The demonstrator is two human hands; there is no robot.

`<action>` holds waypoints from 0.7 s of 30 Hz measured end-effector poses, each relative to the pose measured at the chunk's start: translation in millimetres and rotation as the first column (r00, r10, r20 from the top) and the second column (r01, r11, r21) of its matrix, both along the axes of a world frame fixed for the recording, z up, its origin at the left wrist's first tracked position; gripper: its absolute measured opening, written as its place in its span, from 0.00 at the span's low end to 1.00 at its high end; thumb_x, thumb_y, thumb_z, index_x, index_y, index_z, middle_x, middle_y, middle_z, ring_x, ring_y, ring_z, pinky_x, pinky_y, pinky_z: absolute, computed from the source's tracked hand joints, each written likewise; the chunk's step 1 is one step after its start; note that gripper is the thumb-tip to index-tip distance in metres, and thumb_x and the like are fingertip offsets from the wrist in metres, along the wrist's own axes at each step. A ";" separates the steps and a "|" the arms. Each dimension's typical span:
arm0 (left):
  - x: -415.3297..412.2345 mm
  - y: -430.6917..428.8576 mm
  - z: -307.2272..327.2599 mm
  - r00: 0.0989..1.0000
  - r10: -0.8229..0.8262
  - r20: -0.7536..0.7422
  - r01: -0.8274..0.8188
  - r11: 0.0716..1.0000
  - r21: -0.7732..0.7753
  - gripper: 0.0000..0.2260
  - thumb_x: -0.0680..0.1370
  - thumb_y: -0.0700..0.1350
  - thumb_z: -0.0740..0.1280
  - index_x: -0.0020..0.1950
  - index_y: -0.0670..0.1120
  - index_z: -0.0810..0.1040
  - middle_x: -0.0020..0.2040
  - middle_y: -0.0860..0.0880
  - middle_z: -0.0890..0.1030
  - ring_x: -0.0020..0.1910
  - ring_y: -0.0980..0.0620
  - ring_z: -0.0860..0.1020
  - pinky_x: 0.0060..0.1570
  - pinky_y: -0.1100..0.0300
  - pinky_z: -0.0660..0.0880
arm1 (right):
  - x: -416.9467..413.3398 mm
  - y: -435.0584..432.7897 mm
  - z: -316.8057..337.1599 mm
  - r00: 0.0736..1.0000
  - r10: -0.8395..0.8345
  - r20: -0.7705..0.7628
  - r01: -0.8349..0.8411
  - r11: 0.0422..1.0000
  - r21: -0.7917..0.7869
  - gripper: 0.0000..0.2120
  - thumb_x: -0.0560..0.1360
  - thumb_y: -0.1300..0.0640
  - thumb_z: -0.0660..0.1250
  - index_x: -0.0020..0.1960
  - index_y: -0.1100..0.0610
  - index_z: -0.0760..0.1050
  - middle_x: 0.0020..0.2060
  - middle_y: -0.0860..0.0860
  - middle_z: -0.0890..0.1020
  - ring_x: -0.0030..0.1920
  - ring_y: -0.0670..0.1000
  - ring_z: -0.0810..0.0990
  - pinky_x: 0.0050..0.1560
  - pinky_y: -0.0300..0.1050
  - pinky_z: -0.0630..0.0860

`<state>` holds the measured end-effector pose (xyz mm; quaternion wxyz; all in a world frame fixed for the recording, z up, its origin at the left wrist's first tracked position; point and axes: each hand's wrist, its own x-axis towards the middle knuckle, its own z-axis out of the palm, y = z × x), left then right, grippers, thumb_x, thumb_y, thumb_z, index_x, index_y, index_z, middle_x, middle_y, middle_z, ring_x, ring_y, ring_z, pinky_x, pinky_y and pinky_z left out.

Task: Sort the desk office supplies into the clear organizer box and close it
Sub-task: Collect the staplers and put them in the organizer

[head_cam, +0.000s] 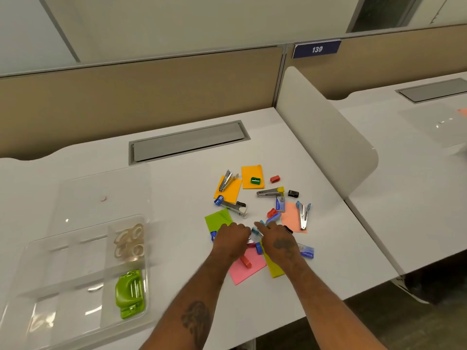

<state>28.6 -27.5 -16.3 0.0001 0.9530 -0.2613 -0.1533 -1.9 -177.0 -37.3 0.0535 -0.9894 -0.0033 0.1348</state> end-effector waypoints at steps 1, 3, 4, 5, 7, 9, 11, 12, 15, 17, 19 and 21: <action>0.7 0.0 0.4 1.000 0.009 0.001 -0.009 1.000 -0.024 0.12 0.80 0.49 0.64 0.62 0.48 0.75 0.55 0.46 0.80 0.56 0.44 0.77 0.49 0.51 0.71 | 0.0 -0.6 0.8 1.000 -0.011 0.017 0.011 1.000 0.012 0.28 0.80 0.56 0.59 0.76 0.45 0.54 0.67 0.56 0.72 0.61 0.54 0.74 0.56 0.47 0.76; 1.2 0.7 3.2 0.999 0.041 0.006 -0.040 0.995 -0.086 0.13 0.80 0.50 0.64 0.62 0.48 0.74 0.55 0.46 0.80 0.55 0.44 0.78 0.46 0.52 0.72 | 0.1 -0.4 6.7 0.998 -0.048 0.040 0.045 0.997 0.061 0.28 0.80 0.56 0.60 0.76 0.45 0.54 0.66 0.55 0.73 0.58 0.53 0.76 0.54 0.46 0.77; 1.4 1.6 5.4 0.998 0.061 0.009 -0.060 0.991 -0.122 0.13 0.79 0.50 0.64 0.62 0.48 0.74 0.55 0.46 0.80 0.55 0.44 0.78 0.46 0.52 0.72 | 0.6 0.3 10.6 0.997 -0.067 0.044 0.063 0.993 0.096 0.28 0.79 0.55 0.60 0.76 0.45 0.55 0.65 0.55 0.73 0.57 0.53 0.77 0.53 0.45 0.77; 1.8 2.6 8.1 0.996 0.087 0.011 -0.084 0.983 -0.162 0.14 0.79 0.50 0.64 0.63 0.48 0.73 0.56 0.46 0.80 0.55 0.45 0.78 0.46 0.52 0.73 | 1.5 1.0 14.7 0.995 -0.085 0.049 0.078 0.988 0.135 0.28 0.79 0.54 0.61 0.76 0.45 0.56 0.66 0.55 0.73 0.56 0.52 0.77 0.51 0.44 0.77; 2.0 5.7 16.4 0.988 0.156 -0.001 -0.151 0.957 -0.247 0.16 0.78 0.51 0.65 0.64 0.48 0.73 0.58 0.47 0.80 0.55 0.45 0.78 0.48 0.53 0.75 | 3.3 2.3 23.5 0.990 -0.121 0.069 0.104 0.973 0.204 0.28 0.78 0.53 0.62 0.75 0.46 0.58 0.66 0.54 0.73 0.56 0.52 0.77 0.48 0.43 0.77; 1.8 10.4 27.3 0.971 0.238 -0.028 -0.233 0.912 -0.337 0.17 0.77 0.51 0.66 0.65 0.48 0.73 0.58 0.47 0.81 0.56 0.46 0.79 0.48 0.55 0.75 | 5.2 5.0 31.7 0.984 -0.143 0.105 0.114 0.964 0.241 0.28 0.77 0.52 0.63 0.75 0.48 0.59 0.63 0.53 0.74 0.55 0.52 0.77 0.46 0.43 0.77; 0.9 20.0 38.6 0.955 0.294 -0.032 -0.282 0.874 -0.397 0.17 0.77 0.52 0.66 0.64 0.48 0.74 0.58 0.47 0.81 0.55 0.46 0.79 0.47 0.56 0.73 | 7.0 11.6 39.7 0.977 -0.162 0.142 0.121 0.957 0.265 0.28 0.76 0.52 0.63 0.74 0.49 0.59 0.59 0.53 0.75 0.53 0.51 0.77 0.45 0.42 0.77; 0.6 27.1 44.4 0.951 0.307 -0.018 -0.286 0.862 -0.417 0.17 0.77 0.53 0.66 0.64 0.48 0.74 0.57 0.47 0.81 0.54 0.46 0.79 0.46 0.57 0.73 | 7.7 16.4 44.8 0.972 -0.172 0.160 0.123 0.953 0.278 0.28 0.76 0.51 0.63 0.74 0.50 0.60 0.57 0.53 0.75 0.52 0.51 0.77 0.44 0.42 0.76; -1.4 55.0 61.6 0.941 0.338 0.016 -0.291 0.834 -0.468 0.17 0.77 0.53 0.66 0.64 0.51 0.74 0.57 0.49 0.81 0.54 0.46 0.79 0.48 0.56 0.74 | 9.5 37.4 59.3 0.961 -0.171 0.217 0.090 0.936 0.339 0.29 0.75 0.52 0.64 0.74 0.52 0.61 0.56 0.53 0.75 0.53 0.54 0.77 0.44 0.45 0.76; -2.5 77.3 70.8 0.922 0.388 0.006 -0.333 0.798 -0.502 0.17 0.77 0.54 0.65 0.65 0.51 0.74 0.57 0.49 0.81 0.55 0.45 0.79 0.51 0.53 0.75 | 9.5 56.8 67.1 0.959 -0.164 0.232 0.064 0.920 0.388 0.29 0.74 0.53 0.64 0.73 0.53 0.62 0.57 0.54 0.74 0.54 0.56 0.77 0.46 0.48 0.76; -5.4 102.6 78.6 0.901 0.434 -0.003 -0.370 0.765 -0.527 0.18 0.77 0.56 0.65 0.64 0.50 0.74 0.58 0.50 0.81 0.56 0.45 0.78 0.52 0.51 0.76 | 9.6 81.2 74.5 0.962 -0.142 0.233 0.039 0.917 0.396 0.28 0.75 0.53 0.64 0.73 0.53 0.62 0.58 0.55 0.73 0.56 0.58 0.77 0.50 0.50 0.75; -11.7 132.1 84.3 0.885 0.466 -0.013 -0.396 0.738 -0.547 0.20 0.76 0.55 0.67 0.66 0.51 0.73 0.60 0.52 0.80 0.58 0.47 0.78 0.54 0.52 0.76 | 9.2 110.5 80.3 0.966 -0.121 0.228 0.018 0.913 0.408 0.28 0.75 0.53 0.65 0.73 0.54 0.62 0.60 0.55 0.73 0.58 0.58 0.75 0.54 0.50 0.74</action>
